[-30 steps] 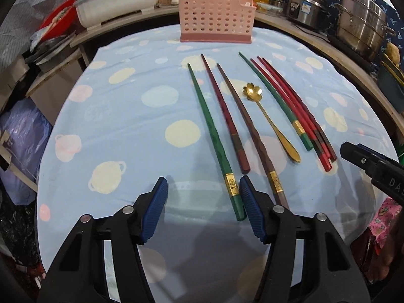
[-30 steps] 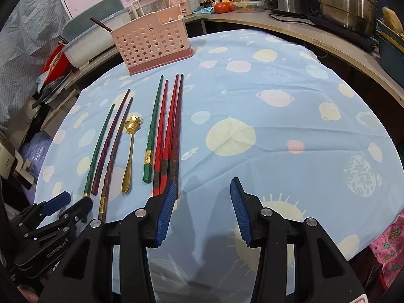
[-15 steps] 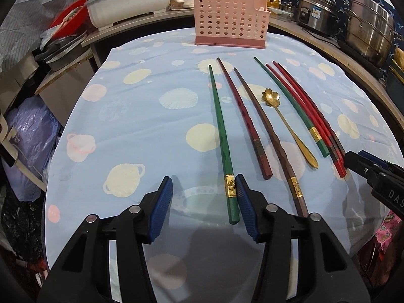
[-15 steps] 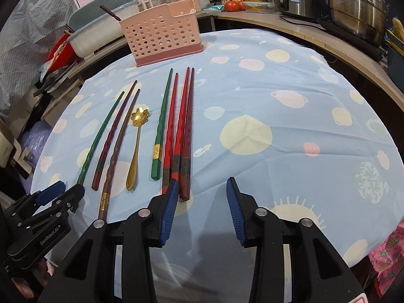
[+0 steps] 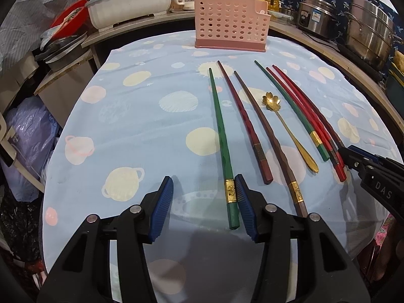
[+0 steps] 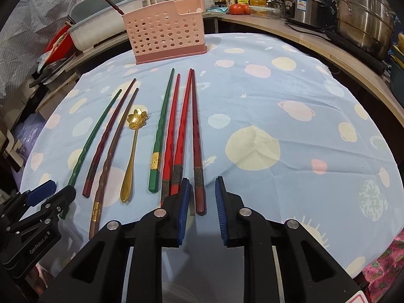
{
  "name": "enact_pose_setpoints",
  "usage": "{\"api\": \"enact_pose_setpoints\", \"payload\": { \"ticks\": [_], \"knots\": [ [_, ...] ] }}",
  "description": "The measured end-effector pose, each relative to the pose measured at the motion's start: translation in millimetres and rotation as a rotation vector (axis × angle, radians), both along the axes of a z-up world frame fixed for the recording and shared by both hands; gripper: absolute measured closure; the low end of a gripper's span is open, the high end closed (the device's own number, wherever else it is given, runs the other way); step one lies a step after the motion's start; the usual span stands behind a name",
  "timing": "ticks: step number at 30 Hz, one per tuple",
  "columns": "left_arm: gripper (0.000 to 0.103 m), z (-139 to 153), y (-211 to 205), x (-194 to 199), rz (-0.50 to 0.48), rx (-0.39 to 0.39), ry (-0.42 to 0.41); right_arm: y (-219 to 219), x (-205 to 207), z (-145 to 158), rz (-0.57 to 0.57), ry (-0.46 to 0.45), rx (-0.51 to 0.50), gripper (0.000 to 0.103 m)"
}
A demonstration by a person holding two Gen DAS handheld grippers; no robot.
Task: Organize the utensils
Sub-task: 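Grasp a red chopstick with the right tool while the left tool grasps a green chopstick, then lift the red chopstick with the right tool while the left tool carries the green one to the basket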
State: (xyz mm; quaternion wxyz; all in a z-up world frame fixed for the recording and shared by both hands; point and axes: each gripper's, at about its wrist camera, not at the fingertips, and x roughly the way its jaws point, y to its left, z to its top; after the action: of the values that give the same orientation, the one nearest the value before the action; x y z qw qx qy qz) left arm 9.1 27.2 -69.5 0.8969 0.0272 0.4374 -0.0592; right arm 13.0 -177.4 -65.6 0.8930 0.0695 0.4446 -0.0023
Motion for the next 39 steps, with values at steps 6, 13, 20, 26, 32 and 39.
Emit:
{"api": "enact_pose_setpoints", "payload": {
  "ticks": [6, 13, 20, 26, 32, 39],
  "knots": [
    [0.089, 3, 2, 0, -0.019, -0.029, 0.017, 0, 1, 0, 0.008, 0.002, 0.008, 0.096],
    [0.096, 5, 6, -2, -0.031, -0.084, 0.055, -6, -3, 3, 0.007, 0.003, 0.048, 0.096],
    [0.096, 18, 10, -11, -0.038, -0.120, 0.062, -13, -15, 21, -0.005, -0.044, 0.077, 0.096],
    [0.096, 47, 16, -17, -0.034, -0.144, 0.010, -24, -24, 48, -0.017, -0.106, 0.108, 0.096],
    [0.096, 77, 23, -18, -0.029, -0.164, -0.050, -33, -29, 75, -0.024, -0.170, 0.133, 0.096],
    [0.096, 109, 26, -10, -0.013, -0.167, -0.116, -43, -28, 103, -0.025, -0.238, 0.157, 0.096]
  ]
}}
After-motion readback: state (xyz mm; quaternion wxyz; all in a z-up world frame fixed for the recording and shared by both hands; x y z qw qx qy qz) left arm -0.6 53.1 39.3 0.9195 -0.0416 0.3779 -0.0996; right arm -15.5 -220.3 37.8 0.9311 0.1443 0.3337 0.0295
